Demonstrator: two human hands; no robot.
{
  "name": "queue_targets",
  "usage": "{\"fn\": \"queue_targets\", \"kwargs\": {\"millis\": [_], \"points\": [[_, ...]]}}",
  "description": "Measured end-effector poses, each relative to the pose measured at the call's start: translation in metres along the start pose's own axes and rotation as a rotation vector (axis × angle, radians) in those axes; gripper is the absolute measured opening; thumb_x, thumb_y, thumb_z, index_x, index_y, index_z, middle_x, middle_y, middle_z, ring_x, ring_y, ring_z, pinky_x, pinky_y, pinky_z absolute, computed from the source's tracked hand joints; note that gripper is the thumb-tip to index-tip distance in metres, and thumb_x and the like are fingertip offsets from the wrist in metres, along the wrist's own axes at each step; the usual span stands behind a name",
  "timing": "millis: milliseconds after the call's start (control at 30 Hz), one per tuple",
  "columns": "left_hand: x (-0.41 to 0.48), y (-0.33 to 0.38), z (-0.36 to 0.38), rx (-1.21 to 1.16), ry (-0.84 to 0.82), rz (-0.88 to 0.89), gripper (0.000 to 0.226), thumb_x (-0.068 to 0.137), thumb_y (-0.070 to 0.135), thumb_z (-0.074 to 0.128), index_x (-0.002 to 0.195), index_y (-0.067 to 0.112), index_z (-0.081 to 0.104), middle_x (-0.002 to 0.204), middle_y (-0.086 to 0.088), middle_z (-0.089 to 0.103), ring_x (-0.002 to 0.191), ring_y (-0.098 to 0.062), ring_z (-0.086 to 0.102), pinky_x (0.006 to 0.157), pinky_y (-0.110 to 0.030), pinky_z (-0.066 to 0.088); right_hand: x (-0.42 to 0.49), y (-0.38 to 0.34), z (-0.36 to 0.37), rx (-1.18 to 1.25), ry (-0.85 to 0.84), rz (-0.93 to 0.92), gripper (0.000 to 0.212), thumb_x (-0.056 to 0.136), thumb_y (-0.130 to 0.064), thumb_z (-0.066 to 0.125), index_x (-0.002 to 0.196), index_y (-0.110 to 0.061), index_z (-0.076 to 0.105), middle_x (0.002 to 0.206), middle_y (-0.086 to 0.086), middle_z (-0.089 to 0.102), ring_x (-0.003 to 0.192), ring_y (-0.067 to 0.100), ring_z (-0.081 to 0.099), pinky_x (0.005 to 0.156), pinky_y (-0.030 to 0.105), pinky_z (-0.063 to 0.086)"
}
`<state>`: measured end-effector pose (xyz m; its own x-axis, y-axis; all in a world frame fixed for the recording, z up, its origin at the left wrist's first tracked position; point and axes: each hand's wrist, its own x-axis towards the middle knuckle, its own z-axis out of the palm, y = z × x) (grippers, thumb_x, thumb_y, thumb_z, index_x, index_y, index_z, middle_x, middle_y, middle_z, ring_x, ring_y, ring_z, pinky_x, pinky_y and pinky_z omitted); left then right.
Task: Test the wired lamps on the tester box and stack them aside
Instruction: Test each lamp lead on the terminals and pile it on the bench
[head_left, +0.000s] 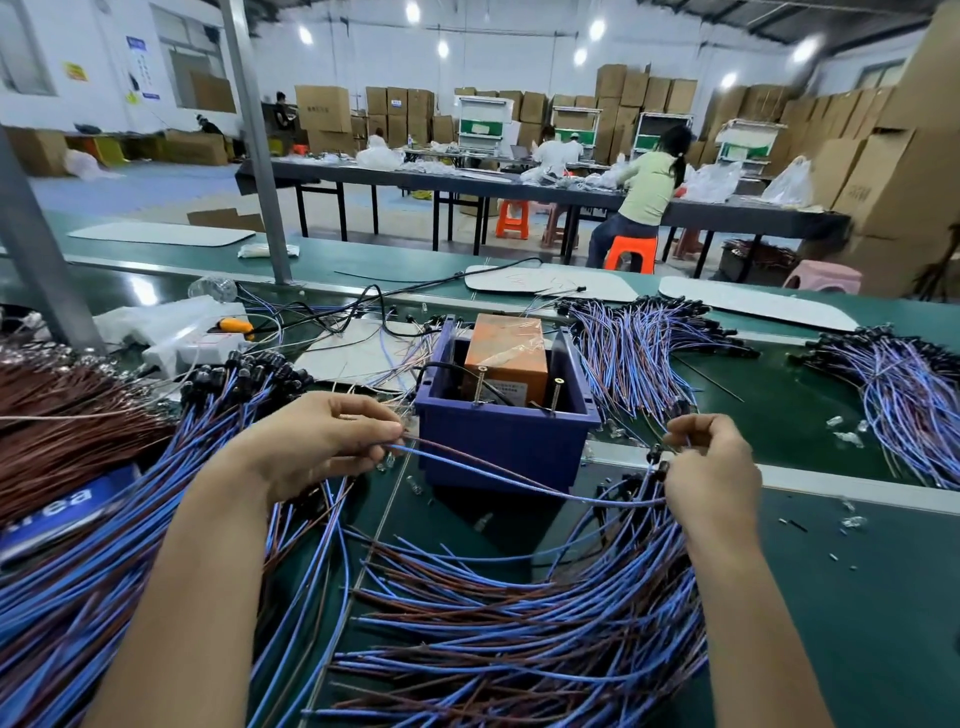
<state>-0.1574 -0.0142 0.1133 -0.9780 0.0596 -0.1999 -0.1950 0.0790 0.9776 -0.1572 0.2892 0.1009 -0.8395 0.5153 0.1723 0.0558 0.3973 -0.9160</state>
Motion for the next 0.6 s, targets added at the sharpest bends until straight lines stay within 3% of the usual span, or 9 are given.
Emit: {"fn": "queue_targets", "kwargs": {"millis": [133,233,300,367,433,600], "points": [[0.001,0.003,0.0,-0.223,0.067,0.03,0.012,0.069,0.003,0.069,0.081,0.002,0.067,0.069,-0.01,0.07,0.058,-0.011,0.068,0.052,-0.016,0.054,0.0,0.003,-0.004,-0.194,-0.021,-0.052,0.03,0.089,0.008,0.041,0.096,-0.012,0.061,0.088,0.002,0.061,0.072,0.018,0.051,0.063,0.027,0.034],[-0.001,0.009,0.004,-0.397,0.014,0.066,0.015,0.065,0.001,0.066,0.08,0.0,0.069,0.074,-0.014,0.072,0.063,-0.014,0.07,0.055,-0.016,0.055,-0.003,0.001,-0.003,-0.33,-0.158,-0.08,0.018,0.094,-0.006,0.048,0.098,-0.015,0.063,0.084,0.004,0.063,0.063,0.013,0.052,0.053,0.024,0.035],[-0.004,0.012,0.008,-0.442,-0.046,0.096,0.013,0.067,-0.002,0.064,0.076,0.0,0.073,0.078,-0.016,0.072,0.07,-0.016,0.072,0.059,-0.016,0.055,-0.006,0.0,-0.002,-0.463,-0.272,-0.072,0.017,0.095,-0.017,0.05,0.103,-0.018,0.064,0.083,0.004,0.062,0.074,0.02,0.057,0.059,0.026,0.042],[-0.005,0.013,0.014,-0.443,-0.081,0.117,0.013,0.067,-0.003,0.064,0.073,0.001,0.075,0.081,-0.017,0.072,0.075,-0.018,0.073,0.061,-0.016,0.056,-0.012,-0.005,0.001,-0.579,-0.351,-0.053,0.021,0.095,-0.026,0.05,0.109,-0.021,0.064,0.099,0.01,0.065,0.098,0.031,0.057,0.079,0.032,0.047],[-0.006,0.015,0.022,-0.402,-0.087,0.143,0.011,0.066,0.0,0.067,0.074,0.001,0.074,0.08,-0.017,0.072,0.074,-0.019,0.073,0.061,-0.016,0.056,-0.019,-0.011,0.005,-0.617,-0.391,-0.074,0.023,0.094,-0.03,0.051,0.111,-0.023,0.066,0.109,0.011,0.066,0.107,0.031,0.056,0.089,0.034,0.047],[-0.008,0.02,0.046,-0.187,-0.087,0.23,0.009,0.064,0.019,0.074,0.073,0.017,0.076,0.072,-0.004,0.07,0.063,-0.009,0.068,0.056,-0.017,0.053,-0.034,-0.024,0.011,-0.601,-0.481,-0.15,0.02,0.095,-0.033,0.051,0.107,-0.029,0.067,0.101,0.004,0.065,0.095,0.021,0.049,0.079,0.03,0.04]]}}
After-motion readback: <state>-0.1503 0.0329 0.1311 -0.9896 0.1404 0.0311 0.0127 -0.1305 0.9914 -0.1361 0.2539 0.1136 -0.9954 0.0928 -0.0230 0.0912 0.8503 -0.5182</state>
